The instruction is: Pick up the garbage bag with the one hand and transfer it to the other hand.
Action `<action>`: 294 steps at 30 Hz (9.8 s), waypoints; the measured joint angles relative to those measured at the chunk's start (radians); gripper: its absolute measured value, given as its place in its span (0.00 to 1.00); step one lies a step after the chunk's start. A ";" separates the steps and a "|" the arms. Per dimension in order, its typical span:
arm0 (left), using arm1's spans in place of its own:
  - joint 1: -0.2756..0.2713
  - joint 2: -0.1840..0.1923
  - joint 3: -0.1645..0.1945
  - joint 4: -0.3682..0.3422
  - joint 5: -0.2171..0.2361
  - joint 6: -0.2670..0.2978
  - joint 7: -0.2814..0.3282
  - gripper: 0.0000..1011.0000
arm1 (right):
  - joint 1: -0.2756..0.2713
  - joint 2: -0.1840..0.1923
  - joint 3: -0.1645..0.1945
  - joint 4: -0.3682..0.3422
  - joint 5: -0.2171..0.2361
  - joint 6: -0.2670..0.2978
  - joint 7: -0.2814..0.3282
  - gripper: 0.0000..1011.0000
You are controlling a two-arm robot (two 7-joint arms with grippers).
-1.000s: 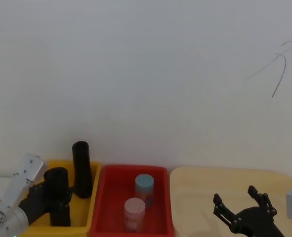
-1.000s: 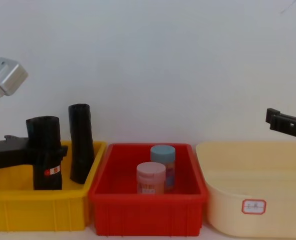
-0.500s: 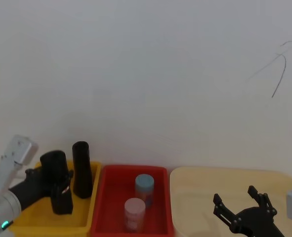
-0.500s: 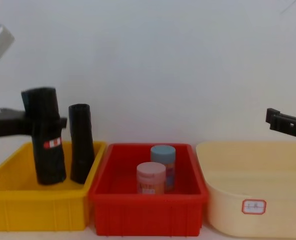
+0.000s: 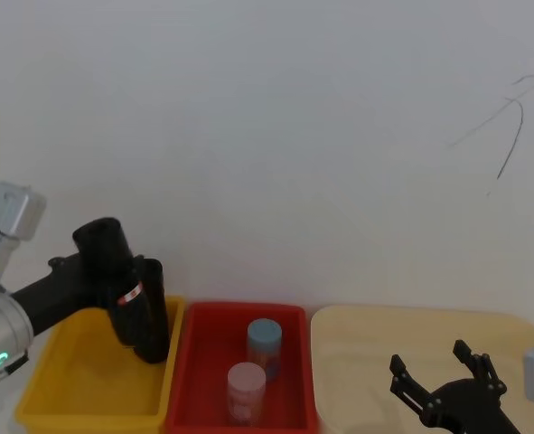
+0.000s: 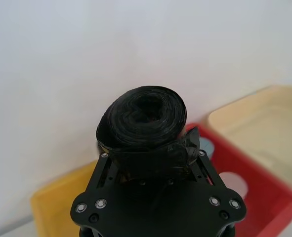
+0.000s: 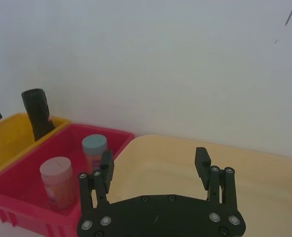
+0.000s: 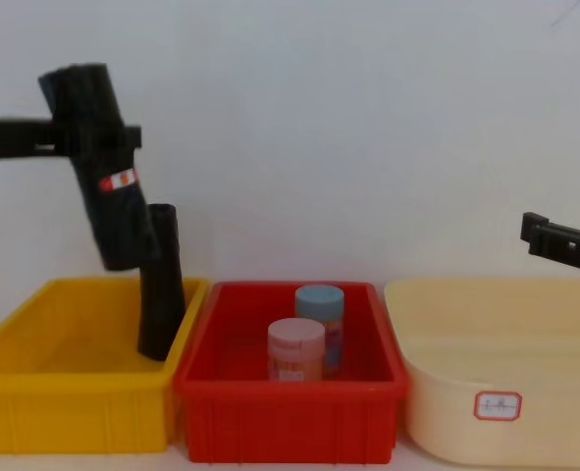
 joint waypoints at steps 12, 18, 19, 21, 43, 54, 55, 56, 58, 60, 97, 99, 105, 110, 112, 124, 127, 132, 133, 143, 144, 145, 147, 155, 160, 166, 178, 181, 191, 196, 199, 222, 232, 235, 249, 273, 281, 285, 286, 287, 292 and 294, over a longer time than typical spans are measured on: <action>-0.025 -0.017 0.020 -0.053 -0.078 0.099 -0.043 0.44 | 0.000 0.000 0.000 0.000 0.000 0.000 0.000 0.99; -0.031 -0.029 0.050 -0.076 -0.095 0.130 -0.054 0.44 | 0.000 0.000 0.000 0.000 0.000 0.000 0.000 0.99; -0.031 -0.032 0.055 -0.080 -0.096 0.133 -0.055 0.44 | 0.000 0.000 0.000 0.000 0.000 0.000 0.000 0.99; -0.033 -0.037 0.066 -0.087 -0.098 0.137 -0.056 0.44 | 0.000 0.000 0.000 0.000 0.000 0.000 0.000 0.99; -0.038 -0.054 0.106 -0.113 -0.106 0.152 -0.060 0.44 | 0.028 0.039 0.004 -0.020 0.037 0.044 0.097 0.99; -0.039 -0.056 0.112 -0.117 -0.108 0.154 -0.061 0.44 | 0.067 0.087 -0.006 -0.042 0.103 0.118 0.217 0.99; -0.039 -0.056 0.112 -0.117 -0.108 0.154 -0.061 0.44 | 0.072 0.091 -0.008 -0.044 0.107 0.123 0.226 0.99; -0.039 -0.056 0.112 -0.117 -0.108 0.154 -0.061 0.44 | 0.075 0.095 -0.009 -0.044 0.112 0.129 0.234 0.99; -0.039 -0.057 0.113 -0.117 -0.108 0.154 -0.061 0.44 | 0.087 0.104 -0.015 -0.047 0.128 0.148 0.262 0.99; -0.039 -0.057 0.113 -0.117 -0.108 0.154 -0.061 0.44 | 0.099 0.113 -0.021 -0.048 0.143 0.165 0.287 0.99; -0.039 -0.056 0.116 -0.119 -0.109 0.153 -0.062 0.44 | 0.432 0.085 -0.244 0.132 0.231 0.370 0.550 0.99; -0.039 -0.054 0.118 -0.120 -0.110 0.152 -0.065 0.44 | 0.440 0.082 -0.249 0.140 0.230 0.372 0.550 0.99; -0.038 -0.051 0.123 -0.125 -0.116 0.146 -0.073 0.44 | 0.467 0.076 -0.266 0.167 0.225 0.374 0.553 0.99; -0.036 -0.049 0.129 -0.132 -0.120 0.142 -0.079 0.44 | 0.484 0.070 -0.277 0.185 0.223 0.374 0.555 0.99; -0.035 -0.049 0.132 -0.135 -0.124 0.141 -0.081 0.44 | 0.493 0.067 -0.282 0.193 0.223 0.374 0.556 0.99; -0.034 -0.049 0.144 -0.145 -0.139 0.142 -0.084 0.44 | 0.523 0.059 -0.301 0.228 0.223 0.366 0.559 0.99; -0.035 -0.051 0.147 -0.147 -0.144 0.146 -0.083 0.44 | 0.529 0.057 -0.304 0.236 0.223 0.362 0.559 0.99; -0.037 -0.054 0.152 -0.150 -0.154 0.156 -0.080 0.44 | 0.539 0.054 -0.310 0.250 0.224 0.357 0.560 0.99; -0.038 -0.054 0.154 -0.151 -0.157 0.159 -0.080 0.44 | 0.543 0.053 -0.312 0.256 0.225 0.356 0.561 0.99; -0.039 -0.056 0.165 -0.158 -0.173 0.179 -0.075 0.44 | 0.564 0.047 -0.323 0.292 0.228 0.345 0.564 0.99; -0.040 -0.056 0.167 -0.159 -0.174 0.181 -0.074 0.44 | 0.566 0.046 -0.323 0.294 0.229 0.344 0.564 0.99; -0.040 -0.056 0.168 -0.159 -0.175 0.183 -0.074 0.44 | 0.569 0.045 -0.325 0.300 0.230 0.342 0.565 0.99; -0.040 -0.055 0.170 -0.160 -0.178 0.186 -0.073 0.44 | 0.571 0.045 -0.326 0.304 0.231 0.340 0.566 0.99; -0.040 -0.055 0.174 -0.162 -0.182 0.192 -0.070 0.44 | 0.580 0.042 -0.332 0.320 0.235 0.335 0.570 0.83; -0.041 -0.054 0.176 -0.163 -0.185 0.194 -0.069 0.44 | 0.583 0.041 -0.334 0.324 0.237 0.333 0.572 0.70; -0.041 -0.054 0.177 -0.164 -0.187 0.196 -0.069 0.44 | 0.586 0.040 -0.336 0.329 0.238 0.331 0.573 0.53; -0.041 -0.054 0.179 -0.165 -0.188 0.198 -0.069 0.47 | 0.587 0.040 -0.337 0.332 0.240 0.330 0.573 0.53; -0.041 -0.054 0.179 -0.165 -0.189 0.199 -0.069 0.54 | 0.587 0.041 -0.337 0.332 0.242 0.329 0.573 0.53; -0.041 -0.053 0.179 -0.165 -0.189 0.199 -0.069 0.83 | 0.577 0.042 -0.332 0.327 0.259 0.321 0.571 0.53; -0.040 -0.048 0.179 -0.166 -0.194 0.199 -0.075 0.98 | 0.569 0.042 -0.324 0.321 0.271 0.317 0.558 0.53; -0.037 -0.041 0.175 -0.168 -0.201 0.199 -0.084 0.99 | 0.564 0.042 -0.318 0.317 0.277 0.315 0.549 0.52; 0.019 0.025 0.091 -0.201 -0.279 0.193 -0.099 0.99 | 0.520 0.064 -0.249 0.281 0.305 0.310 0.414 0.53; 0.050 0.047 0.039 -0.214 -0.321 0.193 -0.079 0.99 | 0.496 0.085 -0.222 0.266 0.303 0.324 0.336 0.52; 0.058 0.051 0.022 -0.216 -0.327 0.190 -0.064 0.99 | 0.486 0.090 -0.215 0.260 0.302 0.334 0.309 0.52; 0.092 0.059 -0.042 -0.223 -0.322 0.150 0.042 0.99 | 0.442 0.117 -0.185 0.237 0.277 0.389 0.207 0.52; 0.116 0.067 -0.087 -0.221 -0.288 0.102 0.155 0.99 | 0.389 0.123 -0.127 0.224 0.245 0.421 0.079 0.95; 0.118 0.068 -0.090 -0.220 -0.285 0.098 0.164 0.99 | 0.384 0.123 -0.121 0.223 0.241 0.423 0.069 0.99; 0.118 0.068 -0.091 -0.220 -0.285 0.097 0.166 0.99 | 0.384 0.123 -0.123 0.221 0.239 0.422 0.072 0.99; 0.118 0.068 -0.092 -0.220 -0.284 0.097 0.167 0.99 | 0.385 0.122 -0.124 0.221 0.239 0.422 0.075 0.99; 0.118 0.068 -0.092 -0.220 -0.284 0.097 0.167 0.99 | 0.385 0.122 -0.126 0.221 0.238 0.421 0.078 0.99; 0.119 0.068 -0.092 -0.220 -0.284 0.096 0.170 0.99 | 0.398 0.120 -0.143 0.221 0.231 0.414 0.110 0.99; 0.119 0.068 -0.093 -0.220 -0.284 0.096 0.170 0.99 | 0.406 0.118 -0.156 0.224 0.227 0.410 0.126 0.99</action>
